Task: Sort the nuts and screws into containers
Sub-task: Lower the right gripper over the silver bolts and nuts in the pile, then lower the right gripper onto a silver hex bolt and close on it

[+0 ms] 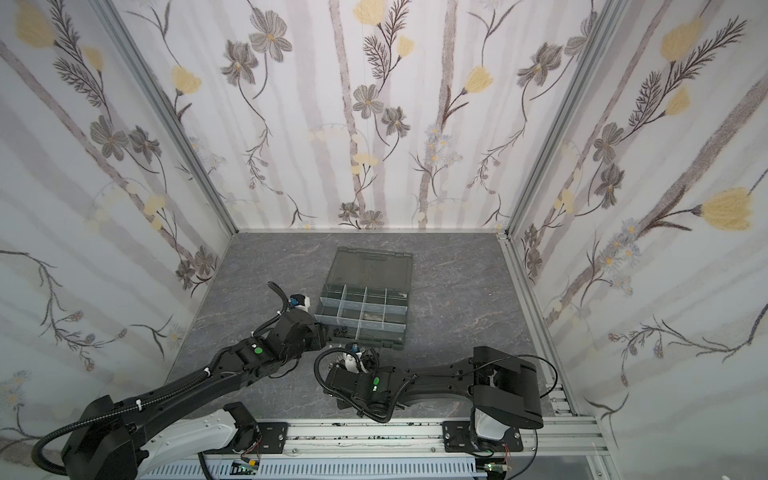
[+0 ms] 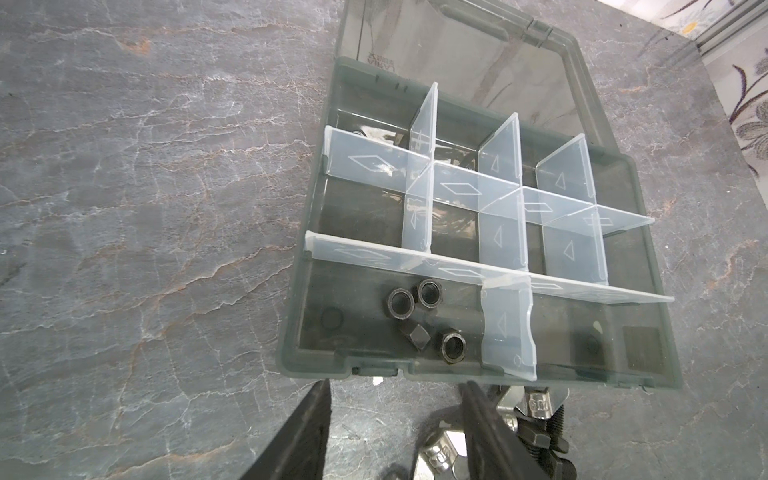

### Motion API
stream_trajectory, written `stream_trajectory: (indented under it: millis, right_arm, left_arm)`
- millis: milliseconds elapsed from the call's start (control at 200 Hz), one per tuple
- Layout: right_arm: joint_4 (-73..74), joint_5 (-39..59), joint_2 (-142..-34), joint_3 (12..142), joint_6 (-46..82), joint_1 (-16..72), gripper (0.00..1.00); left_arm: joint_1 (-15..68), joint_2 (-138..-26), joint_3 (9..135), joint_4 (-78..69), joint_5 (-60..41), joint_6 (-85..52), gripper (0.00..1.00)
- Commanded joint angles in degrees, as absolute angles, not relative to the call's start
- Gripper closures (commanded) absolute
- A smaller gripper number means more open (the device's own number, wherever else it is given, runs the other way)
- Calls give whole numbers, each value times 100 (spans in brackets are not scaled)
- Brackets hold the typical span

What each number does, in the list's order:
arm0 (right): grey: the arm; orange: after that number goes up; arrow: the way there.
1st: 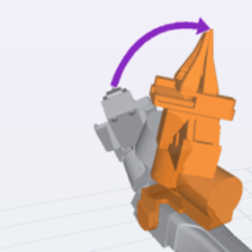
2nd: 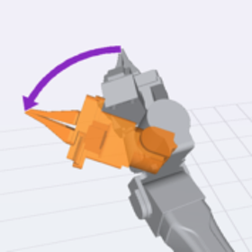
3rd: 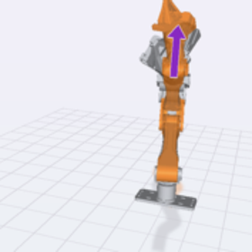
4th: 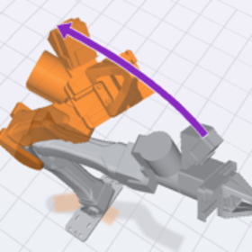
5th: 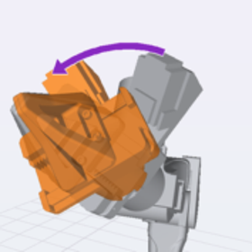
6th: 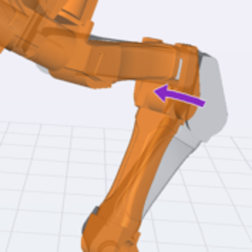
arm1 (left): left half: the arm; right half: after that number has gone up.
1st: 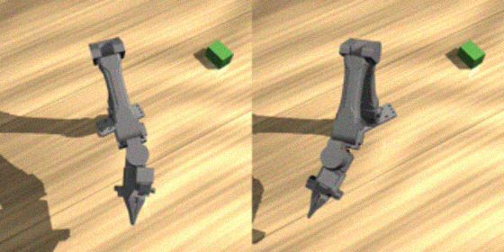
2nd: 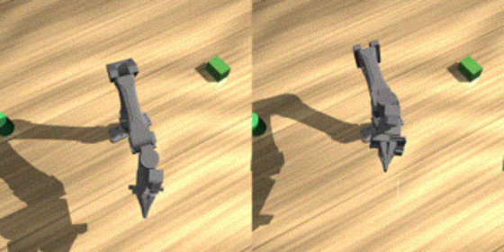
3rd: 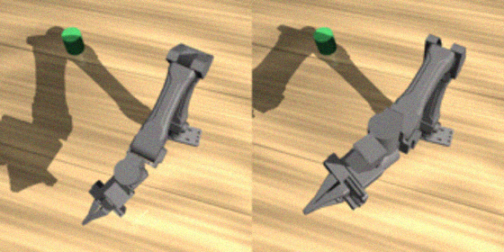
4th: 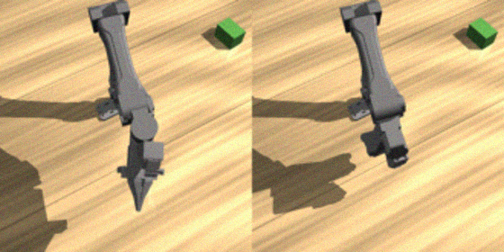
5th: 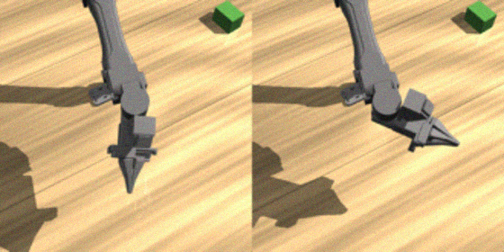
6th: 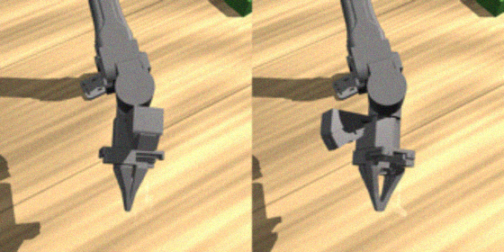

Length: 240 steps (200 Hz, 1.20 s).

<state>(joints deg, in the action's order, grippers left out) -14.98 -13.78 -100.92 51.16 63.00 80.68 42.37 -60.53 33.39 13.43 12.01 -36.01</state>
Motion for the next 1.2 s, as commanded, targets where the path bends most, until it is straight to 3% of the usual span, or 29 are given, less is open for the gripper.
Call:
stream_trajectory:
  millis: [0, 620, 924, 1194]
  right_arm:
    - [-1702, -1332, -10100, 5152, 6466, 8027, 48]
    - [-1001, -1005, -10167, 4735, 6480, 7438, 50]
    - [-1992, -1285, -10464, 5276, 6162, 7390, 58]
    - [-2491, -1477, -10384, 5340, 5927, 7267, 57]
  left_arm:
    - [4195, -6014, 3375, 1213, 1222, -3612, 46]
    - [4072, -6261, 3390, 1195, 953, -3553, 46]
    - [4027, -6415, 3419, 1176, 875, -3568, 45]
    - [4019, -6504, 3408, 1143, 822, -3629, 45]
